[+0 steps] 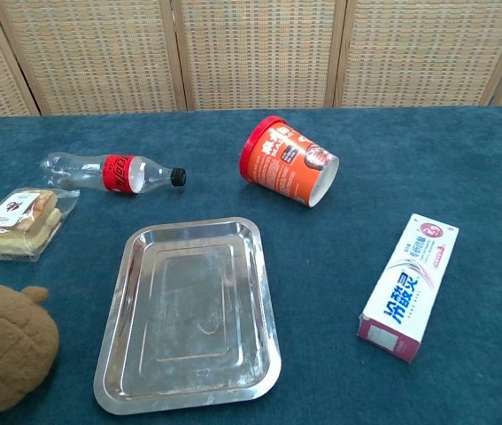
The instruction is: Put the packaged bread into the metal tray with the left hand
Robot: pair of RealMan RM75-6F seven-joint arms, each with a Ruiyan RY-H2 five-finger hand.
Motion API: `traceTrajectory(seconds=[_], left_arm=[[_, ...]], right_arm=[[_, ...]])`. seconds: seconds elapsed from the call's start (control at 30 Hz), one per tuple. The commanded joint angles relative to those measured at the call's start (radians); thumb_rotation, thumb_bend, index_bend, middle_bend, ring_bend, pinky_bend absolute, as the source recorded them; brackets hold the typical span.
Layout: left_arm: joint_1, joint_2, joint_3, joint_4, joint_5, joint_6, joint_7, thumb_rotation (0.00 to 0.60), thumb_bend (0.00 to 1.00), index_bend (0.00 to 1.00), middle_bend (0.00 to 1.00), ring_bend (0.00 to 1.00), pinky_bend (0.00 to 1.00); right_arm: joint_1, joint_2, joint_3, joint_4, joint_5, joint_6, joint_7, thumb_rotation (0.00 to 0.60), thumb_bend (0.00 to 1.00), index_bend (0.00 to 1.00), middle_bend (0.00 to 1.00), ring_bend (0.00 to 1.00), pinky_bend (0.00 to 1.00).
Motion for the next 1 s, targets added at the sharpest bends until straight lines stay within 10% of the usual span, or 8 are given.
traceTrajectory(seconds=[0.03,1.0], left_arm=[[-0.023,-0.028,-0.001,0.03,-0.017,-0.023,0.009,0.6,0.18,0.0,0.0,0.0,0.0],[-0.155,-0.224,0.0,0.353,-0.056,-0.232,-0.119,0.6,0.2,0.0,0.0,0.0,0.03]], right_arm=[[-0.003,0.001,0.0,0.007,0.001,0.001,0.009,0.6,0.22,0.13,0.0,0.0,0.0],[-0.023,-0.009,0.003,0.043,0.017,-0.004,0.035,0.6,0.22,0.13,0.0,0.0,0.0]])
